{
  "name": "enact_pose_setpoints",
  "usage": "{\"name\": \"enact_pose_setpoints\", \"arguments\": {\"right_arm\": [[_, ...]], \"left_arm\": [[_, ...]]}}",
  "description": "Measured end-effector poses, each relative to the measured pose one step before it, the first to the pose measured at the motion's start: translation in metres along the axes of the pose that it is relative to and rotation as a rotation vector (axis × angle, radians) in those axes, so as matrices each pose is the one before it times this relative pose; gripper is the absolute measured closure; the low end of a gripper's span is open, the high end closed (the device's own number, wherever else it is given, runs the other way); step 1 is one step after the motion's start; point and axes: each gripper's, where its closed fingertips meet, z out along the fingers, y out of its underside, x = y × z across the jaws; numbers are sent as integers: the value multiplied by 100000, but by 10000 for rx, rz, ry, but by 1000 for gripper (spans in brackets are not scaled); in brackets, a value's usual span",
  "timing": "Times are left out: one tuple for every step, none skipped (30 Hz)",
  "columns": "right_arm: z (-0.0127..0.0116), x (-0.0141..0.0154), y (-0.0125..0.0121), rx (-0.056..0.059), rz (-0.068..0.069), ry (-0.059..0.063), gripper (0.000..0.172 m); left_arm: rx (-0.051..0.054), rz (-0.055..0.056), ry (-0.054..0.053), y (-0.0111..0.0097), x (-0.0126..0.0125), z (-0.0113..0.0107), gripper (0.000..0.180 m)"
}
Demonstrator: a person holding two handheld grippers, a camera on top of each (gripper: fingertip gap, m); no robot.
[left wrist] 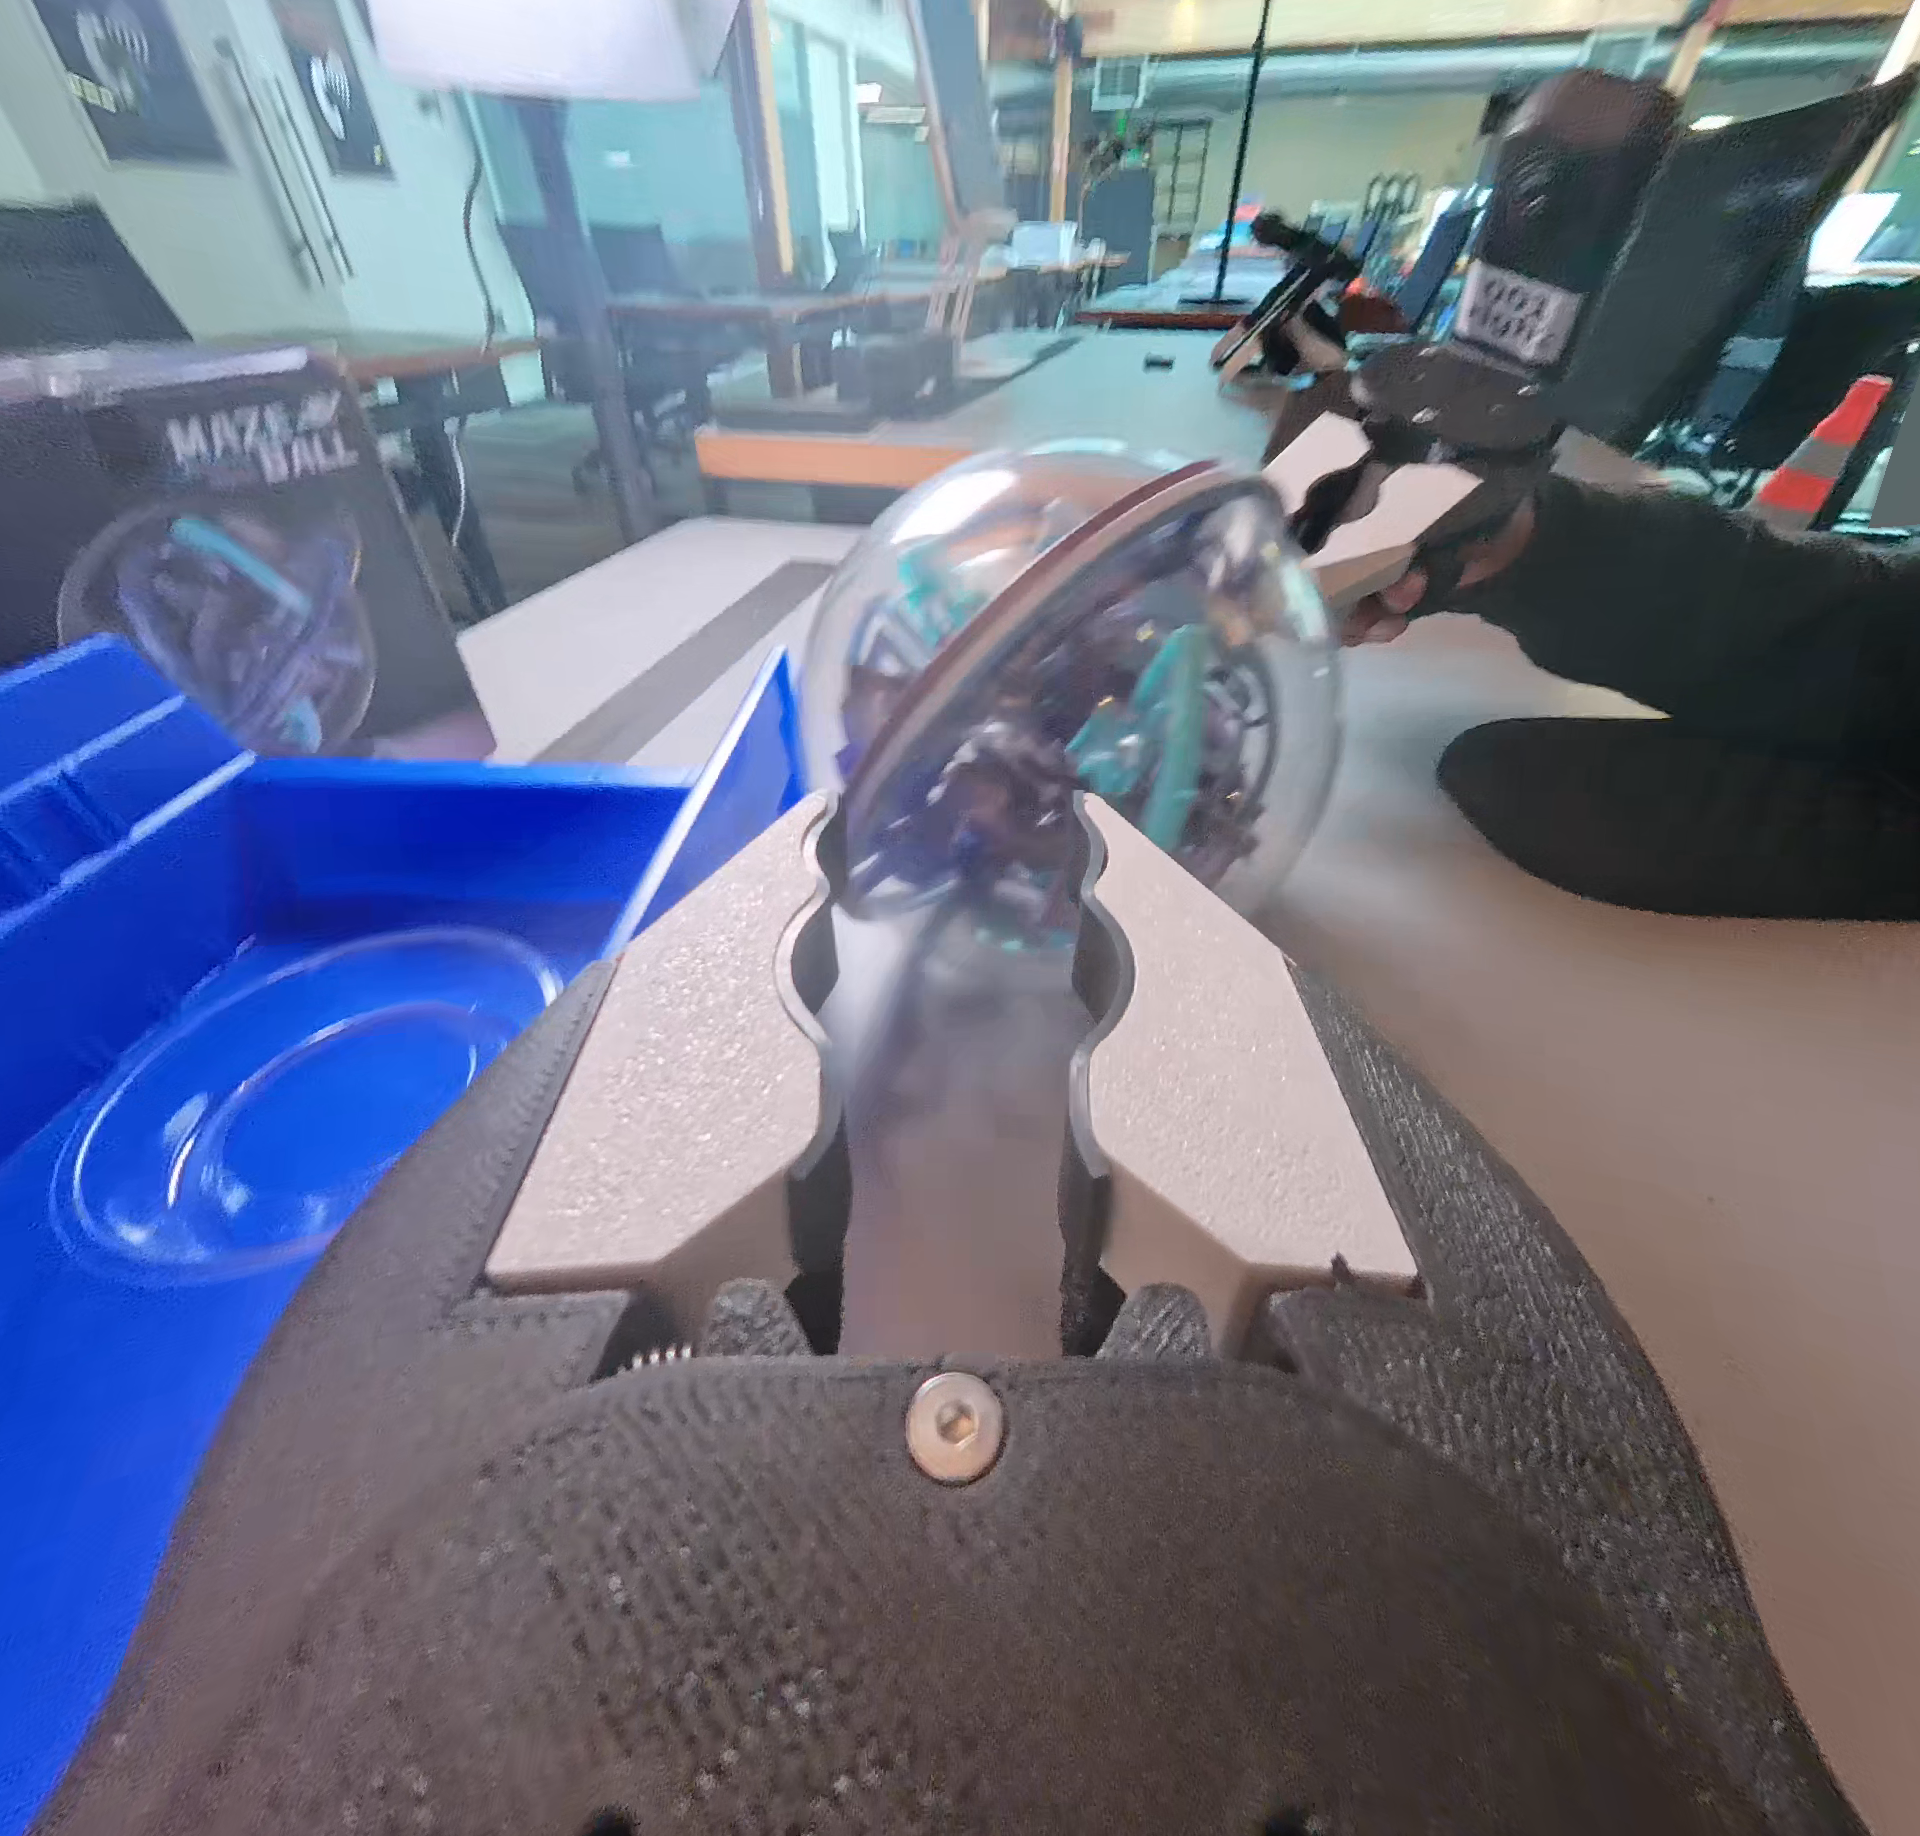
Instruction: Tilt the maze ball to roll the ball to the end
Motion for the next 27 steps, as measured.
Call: {"name": "enact_pose_setpoints", "arguments": {"right_arm": [[-143, -100, 63, 215, 212, -270, 166], [-167, -115, 83, 165, 141, -228, 165], [-213, -106, 33, 146, 81, -179, 165], [-217, -170, -41, 151, 93, -189, 165], [-209, -151, -102, 155, 140, -181, 165], [-221, -94, -140, 166, 139, -139, 165], [-246, -46, -125, 153, 141, -113, 165], [-229, -30, -82, 134, 165, -97, 165], [-146, -10, -85, 148, 180, -82, 165], [-72, -51, -74, 141, 175, -89, 165], [9, -77, -75, 115, 160, -105, 165], [47, -59, -89, 100, 150, -86, 165], [67, 1, -129, 112, 150, -54, 164], [74, 3, -167, 114, 152, -47, 164], [105, -70, -170, 94, 131, -60, 164], [122, -129, -222, 102, 89, -73, 164], [152, -207, -280, 97, 80, -104, 164], [235, -239, -262, 61, 59, -122, 164], [280, -64, -293, 59, 24, -24, 165], [328, 0, -274, 17, 27, -8, 165], [343, 5, -195, -46, 64, -43, 165], [351, 0, -112, -92, 63, -78, 165], [367, -13, -64, -88, 59, -96, 165], [418, -29, 11, -97, 111, -136, 165], [468, -81, 102, -113, 151, -197, 166], [520, -88, 161, -118, 122, -212, 166], [550, -108, 166, -107, 48, -189, 166]], "left_arm": [[-314, -121, -73, 608, -628, 102, 139], [-200, 19, 23, 422, -286, 224, 139], [-164, 109, 101, 286, -24, 338, 138], [-186, 162, 119, 225, 69, 413, 136], [-141, 186, 190, 114, 199, 433, 135], [-12, 151, 325, -84, 421, 358, 135], [133, 72, 338, -275, 389, 191, 141], [49, -49, 465, -107, 556, 140, 141], [-53, -105, 544, 55, 748, 98, 143], [-46, -47, 519, 87, 851, 85, 145], [9, -19, 301, 32, 648, 100, 145], [25, 33, 171, 15, 521, 46, 150], [-26, 72, -37, 63, 217, -22, 151], [-92, 52, -85, 133, 136, -79, 151], [-87, 1, -15, 104, 255, -121, 152], [-22, -10, 32, -33, 351, -198, 157], [176, 18, -99, -391, 224, -364, 171], [50, 151, -135, -247, 219, -336, 172], [-105, 143, -169, -102, 178, -395, 173], [-202, 156, -88, 31, 301, -383, 173], [-133, 86, -190, -6, 157, -382, 173], [-36, 22, -176, -45, 102, -392, 174], [19, -66, -85, -64, 168, -433, 174], [76, -128, -106, -118, 81, -481, 174], [120, -130, -128, -163, 40, -536, 174], [120, -96, -110, -183, 78, -580, 174], [105, -59, -133, -179, 62, -598, 174]]}}
